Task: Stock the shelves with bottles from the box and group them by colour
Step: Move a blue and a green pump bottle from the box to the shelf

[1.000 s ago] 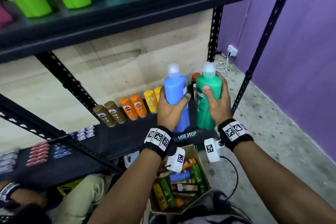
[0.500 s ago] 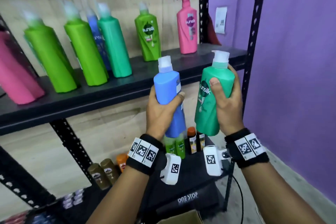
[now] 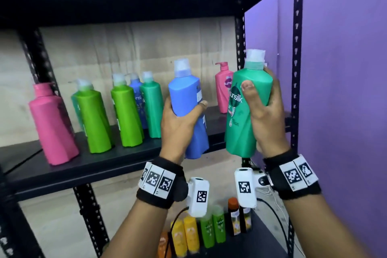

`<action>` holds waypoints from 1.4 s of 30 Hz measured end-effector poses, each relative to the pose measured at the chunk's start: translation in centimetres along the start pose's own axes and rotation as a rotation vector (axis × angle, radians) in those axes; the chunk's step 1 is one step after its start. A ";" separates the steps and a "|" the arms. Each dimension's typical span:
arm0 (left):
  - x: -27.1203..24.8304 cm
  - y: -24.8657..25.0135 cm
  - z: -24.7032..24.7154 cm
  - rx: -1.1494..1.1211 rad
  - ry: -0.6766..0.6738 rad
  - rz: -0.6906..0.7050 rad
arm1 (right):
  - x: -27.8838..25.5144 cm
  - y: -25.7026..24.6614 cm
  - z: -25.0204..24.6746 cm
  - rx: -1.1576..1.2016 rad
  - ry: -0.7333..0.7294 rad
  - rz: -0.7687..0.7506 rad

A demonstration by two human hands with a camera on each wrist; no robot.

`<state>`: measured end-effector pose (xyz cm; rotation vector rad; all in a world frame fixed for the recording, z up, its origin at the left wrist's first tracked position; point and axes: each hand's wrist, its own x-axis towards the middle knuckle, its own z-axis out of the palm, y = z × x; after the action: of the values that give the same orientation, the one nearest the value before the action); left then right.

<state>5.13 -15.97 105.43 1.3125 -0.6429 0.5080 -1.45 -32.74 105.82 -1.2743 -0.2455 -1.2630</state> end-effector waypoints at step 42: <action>10.4 -8.5 -0.7 0.375 0.084 -0.152 | 8.5 12.4 8.2 -0.402 -0.355 0.227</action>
<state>18.45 -17.12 106.42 1.6687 -0.3842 0.5738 15.48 -33.63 108.04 -1.8201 -0.0950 -0.9110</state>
